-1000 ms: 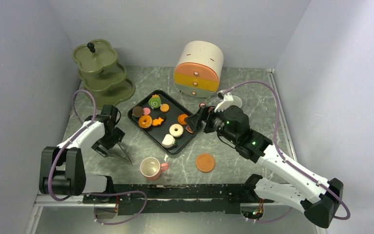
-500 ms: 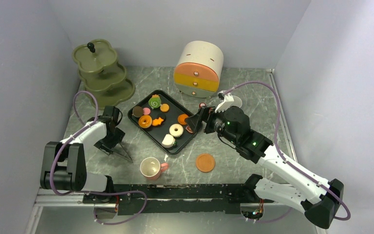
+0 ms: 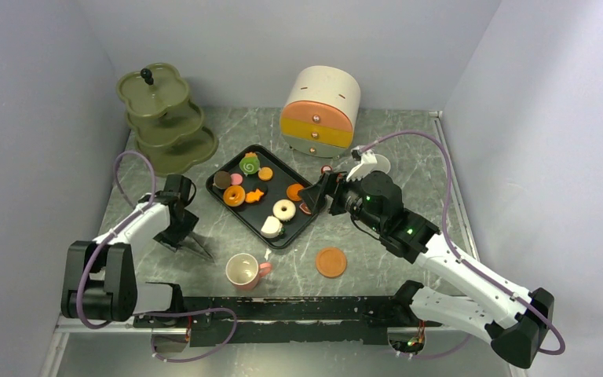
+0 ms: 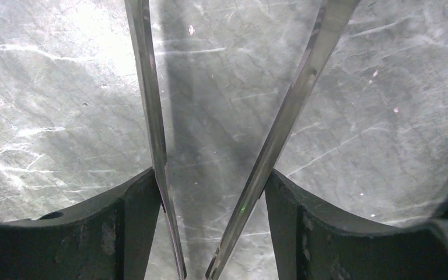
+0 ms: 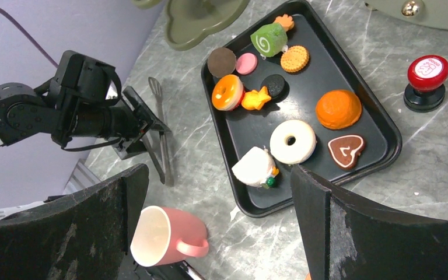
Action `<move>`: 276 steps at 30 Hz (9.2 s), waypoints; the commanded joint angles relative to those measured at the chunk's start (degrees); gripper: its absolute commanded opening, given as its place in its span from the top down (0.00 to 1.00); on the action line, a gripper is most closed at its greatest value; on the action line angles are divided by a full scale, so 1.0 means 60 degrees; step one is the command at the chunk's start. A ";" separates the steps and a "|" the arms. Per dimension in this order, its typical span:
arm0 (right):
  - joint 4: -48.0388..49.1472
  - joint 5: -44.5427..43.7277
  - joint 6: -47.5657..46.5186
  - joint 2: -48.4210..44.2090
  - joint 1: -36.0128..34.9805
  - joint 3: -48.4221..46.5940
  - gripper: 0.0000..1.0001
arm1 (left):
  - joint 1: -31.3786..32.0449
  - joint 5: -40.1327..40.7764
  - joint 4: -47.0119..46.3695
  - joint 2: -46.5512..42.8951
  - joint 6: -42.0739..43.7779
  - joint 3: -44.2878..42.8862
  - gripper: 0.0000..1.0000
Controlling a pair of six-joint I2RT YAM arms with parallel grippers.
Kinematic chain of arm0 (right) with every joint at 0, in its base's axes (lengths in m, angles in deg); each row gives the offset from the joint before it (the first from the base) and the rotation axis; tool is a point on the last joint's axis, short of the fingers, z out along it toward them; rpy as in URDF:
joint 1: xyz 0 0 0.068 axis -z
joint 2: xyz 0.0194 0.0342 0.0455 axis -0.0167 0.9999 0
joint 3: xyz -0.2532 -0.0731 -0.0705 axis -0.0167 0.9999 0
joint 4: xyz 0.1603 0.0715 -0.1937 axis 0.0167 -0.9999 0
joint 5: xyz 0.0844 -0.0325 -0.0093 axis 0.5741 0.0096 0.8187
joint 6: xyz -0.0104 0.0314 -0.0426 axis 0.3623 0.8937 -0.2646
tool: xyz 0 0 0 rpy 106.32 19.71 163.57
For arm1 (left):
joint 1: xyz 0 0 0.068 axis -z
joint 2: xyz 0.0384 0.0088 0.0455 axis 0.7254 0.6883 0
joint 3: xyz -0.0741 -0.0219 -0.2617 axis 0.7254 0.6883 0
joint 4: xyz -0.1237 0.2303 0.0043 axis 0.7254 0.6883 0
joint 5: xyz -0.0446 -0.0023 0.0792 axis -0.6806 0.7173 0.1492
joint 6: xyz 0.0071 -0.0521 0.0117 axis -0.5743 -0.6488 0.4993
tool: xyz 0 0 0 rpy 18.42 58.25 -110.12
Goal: Serve the afternoon tea
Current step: Pick up the clamp from the center of the board, then pick up the desert from the tray, then place the desert on the desert table.
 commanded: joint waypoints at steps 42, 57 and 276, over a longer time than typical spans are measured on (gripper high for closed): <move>-0.0031 -0.0295 0.0028 0.0593 0.0057 -0.0355 0.05 | 0.0626 -0.1491 0.2675 -0.2831 0.3621 -0.3945 0.51; -0.0084 -0.0386 0.0024 -0.0119 0.0042 -0.0050 0.05 | 0.0649 -0.1023 0.1415 -0.2018 0.3610 -0.0892 0.49; -0.0384 -0.1342 -0.0459 -0.0501 0.0058 -0.0176 0.06 | 0.4482 0.2232 0.4184 0.3048 0.8683 -1.3139 0.56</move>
